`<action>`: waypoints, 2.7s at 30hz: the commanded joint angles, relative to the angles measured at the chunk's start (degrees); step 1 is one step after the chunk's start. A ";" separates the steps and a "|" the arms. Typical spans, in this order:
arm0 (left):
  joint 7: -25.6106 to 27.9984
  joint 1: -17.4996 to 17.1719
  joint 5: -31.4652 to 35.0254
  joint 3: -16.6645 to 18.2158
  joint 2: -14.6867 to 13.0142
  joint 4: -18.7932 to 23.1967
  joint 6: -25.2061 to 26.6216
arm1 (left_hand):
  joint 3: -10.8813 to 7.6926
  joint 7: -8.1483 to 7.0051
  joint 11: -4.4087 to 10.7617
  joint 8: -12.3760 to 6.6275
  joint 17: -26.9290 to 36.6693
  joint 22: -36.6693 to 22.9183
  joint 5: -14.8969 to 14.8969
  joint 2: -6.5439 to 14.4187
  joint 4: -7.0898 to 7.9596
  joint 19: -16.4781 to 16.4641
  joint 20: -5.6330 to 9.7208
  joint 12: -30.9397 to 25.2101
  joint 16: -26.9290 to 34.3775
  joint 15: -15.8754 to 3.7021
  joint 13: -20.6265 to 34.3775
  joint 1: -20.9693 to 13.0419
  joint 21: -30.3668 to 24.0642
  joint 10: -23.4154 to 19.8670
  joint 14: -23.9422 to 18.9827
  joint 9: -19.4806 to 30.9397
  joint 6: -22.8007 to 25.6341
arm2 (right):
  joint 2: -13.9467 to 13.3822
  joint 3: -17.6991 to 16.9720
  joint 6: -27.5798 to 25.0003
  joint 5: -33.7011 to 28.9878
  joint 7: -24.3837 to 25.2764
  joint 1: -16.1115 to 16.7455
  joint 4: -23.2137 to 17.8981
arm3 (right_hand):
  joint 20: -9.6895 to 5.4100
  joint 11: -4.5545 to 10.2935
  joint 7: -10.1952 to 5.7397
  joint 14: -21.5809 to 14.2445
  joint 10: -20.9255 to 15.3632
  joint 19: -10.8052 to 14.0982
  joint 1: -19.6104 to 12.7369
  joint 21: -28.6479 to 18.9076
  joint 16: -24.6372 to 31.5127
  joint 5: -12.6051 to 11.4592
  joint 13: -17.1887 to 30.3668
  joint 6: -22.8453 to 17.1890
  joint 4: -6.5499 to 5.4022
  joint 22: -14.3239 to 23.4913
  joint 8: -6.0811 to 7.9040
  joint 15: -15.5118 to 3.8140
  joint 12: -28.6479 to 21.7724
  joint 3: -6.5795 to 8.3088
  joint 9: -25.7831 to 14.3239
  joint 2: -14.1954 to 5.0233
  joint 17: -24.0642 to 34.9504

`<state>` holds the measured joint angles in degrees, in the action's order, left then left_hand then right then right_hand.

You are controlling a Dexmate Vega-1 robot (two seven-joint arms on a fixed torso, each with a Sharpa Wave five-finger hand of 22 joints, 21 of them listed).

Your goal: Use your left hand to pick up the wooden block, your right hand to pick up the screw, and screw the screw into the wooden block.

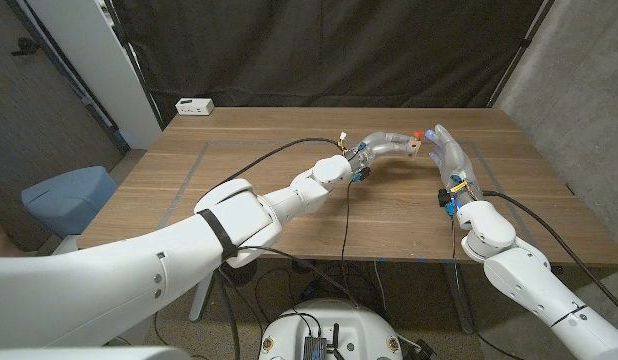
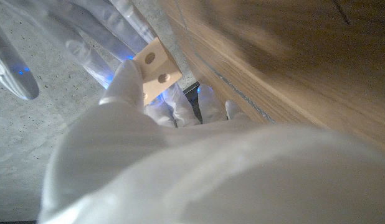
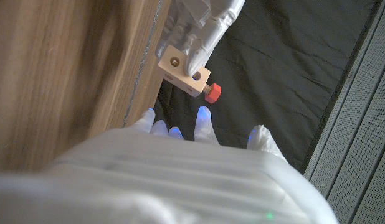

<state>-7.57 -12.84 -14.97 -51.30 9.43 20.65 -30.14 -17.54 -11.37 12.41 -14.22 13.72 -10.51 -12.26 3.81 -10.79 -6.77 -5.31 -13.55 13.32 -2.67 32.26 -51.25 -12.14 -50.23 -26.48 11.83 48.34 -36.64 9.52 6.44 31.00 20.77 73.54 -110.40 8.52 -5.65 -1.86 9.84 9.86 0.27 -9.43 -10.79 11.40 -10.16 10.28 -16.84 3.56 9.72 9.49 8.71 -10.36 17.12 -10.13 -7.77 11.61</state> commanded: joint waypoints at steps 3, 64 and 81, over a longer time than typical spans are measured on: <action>-0.14 0.19 -0.10 -0.08 0.02 -0.01 0.96 | -2.11 1.41 -0.09 -1.14 0.11 -0.18 -0.24 2.14 2.11 -0.10 0.31 -0.56 0.06 -5.31 0.19 0.53 0.05 -0.74 -0.20 0.24 3.92 | -1.16 1.08 -0.12 1.37 -2.76 -2.41 2.01 | 0.30 -0.26 0.11 7.03 4.66 -0.96 0.97 0.20 -0.24 -0.18 0.08 0.81 -0.58 0.13 -0.04 0.56 0.28 -0.11 -0.04 0.39 0.37; -0.16 0.06 0.19 -0.69 0.41 0.04 0.45 | -2.15 1.55 -0.11 -1.14 0.07 -0.18 -0.26 2.10 2.13 -0.05 0.29 -0.58 0.04 -5.34 0.17 0.59 0.06 -0.79 -0.32 0.24 3.87 | -1.95 0.09 1.06 1.48 -1.06 0.54 0.28 | 0.26 0.04 0.48 6.19 3.42 -0.82 1.41 -0.29 0.24 -0.54 0.05 -4.38 -0.64 0.13 1.95 0.37 -0.84 0.57 -0.06 0.45 0.08; -0.29 -0.08 0.23 -0.52 0.63 0.02 0.82 | -2.18 1.50 -0.11 -1.20 0.06 -0.18 -0.26 2.11 2.11 -0.09 0.27 -0.57 0.04 -5.35 0.19 0.55 0.04 -0.75 -0.33 0.24 4.00 | -1.59 -0.72 1.57 1.05 -0.39 2.06 -0.54 | 0.36 0.83 0.71 5.53 1.61 -0.19 1.35 -0.47 0.40 -0.54 0.04 -8.83 -0.48 0.12 2.91 0.19 -1.26 0.87 -0.08 0.43 -0.07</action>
<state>-7.72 -12.84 -14.71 -51.96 9.91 20.64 -29.73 -17.54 -11.37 12.16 -14.22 13.58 -10.51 -12.32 3.81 -10.79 -6.77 -5.31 -13.55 13.32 -2.67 32.26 -51.25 -12.14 -50.57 -26.48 11.83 48.34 -38.58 9.24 7.69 32.39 19.87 74.71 -110.42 8.60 -5.27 -1.24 9.84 9.92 -0.38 -8.31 -10.86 11.41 -10.40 10.13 -24.70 3.08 9.72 11.97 8.70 -11.26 17.57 -10.07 -7.25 11.44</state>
